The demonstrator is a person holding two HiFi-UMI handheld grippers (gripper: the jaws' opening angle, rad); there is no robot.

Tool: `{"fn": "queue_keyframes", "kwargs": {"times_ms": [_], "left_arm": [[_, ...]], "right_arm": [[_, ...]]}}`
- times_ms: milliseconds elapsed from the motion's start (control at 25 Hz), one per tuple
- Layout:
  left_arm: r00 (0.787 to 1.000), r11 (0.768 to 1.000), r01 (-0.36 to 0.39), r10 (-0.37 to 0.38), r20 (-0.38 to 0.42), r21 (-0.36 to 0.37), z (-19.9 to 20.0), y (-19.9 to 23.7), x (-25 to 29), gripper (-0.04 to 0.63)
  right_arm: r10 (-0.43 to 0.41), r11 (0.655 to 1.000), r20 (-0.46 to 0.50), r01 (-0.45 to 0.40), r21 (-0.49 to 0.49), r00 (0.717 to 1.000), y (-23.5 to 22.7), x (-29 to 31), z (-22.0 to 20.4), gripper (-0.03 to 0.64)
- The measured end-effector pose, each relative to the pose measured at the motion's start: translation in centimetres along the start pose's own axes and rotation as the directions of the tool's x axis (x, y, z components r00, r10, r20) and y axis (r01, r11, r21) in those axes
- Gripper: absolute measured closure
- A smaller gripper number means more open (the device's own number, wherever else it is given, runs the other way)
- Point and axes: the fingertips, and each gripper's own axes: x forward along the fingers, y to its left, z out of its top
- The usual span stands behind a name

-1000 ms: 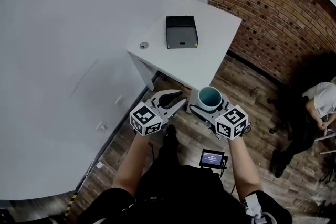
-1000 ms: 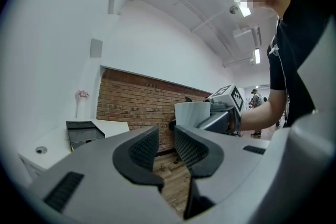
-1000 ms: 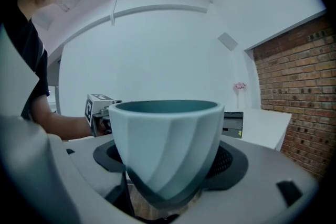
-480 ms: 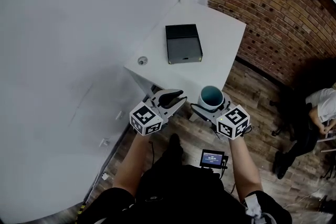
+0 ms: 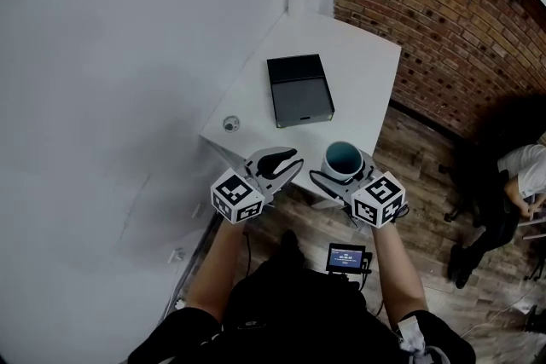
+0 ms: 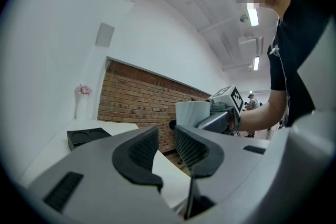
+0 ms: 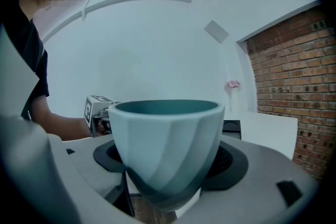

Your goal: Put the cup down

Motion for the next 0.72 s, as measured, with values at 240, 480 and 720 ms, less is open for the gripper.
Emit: {"fn": "queue_keyframes", "kwargs": {"times_ms": [240, 480, 720], "left_arm": [[1.000, 1.000, 0.017, -0.017, 0.012, -0.013, 0.4, 2.3, 0.3, 0.505], [1.000, 0.999, 0.025, -0.025, 0.011, -0.020, 0.5, 3.9, 0.7, 0.505], [1.000, 0.999, 0.029, -0.029, 0.010, -0.016, 0.7, 3.9, 0.7, 0.505]], "right_arm": [[-0.016, 1.000, -0.018, 0.016, 0.004, 1.000, -1.0, 1.8, 0.5, 0.224], [-0.025, 1.000, -0.019, 0.026, 0.009, 0.999, -2.0, 2.8, 0.9, 0.224], [-0.025, 1.000, -0.018, 0.025, 0.010, 1.000, -2.1, 2.9, 0.9, 0.224]]}}
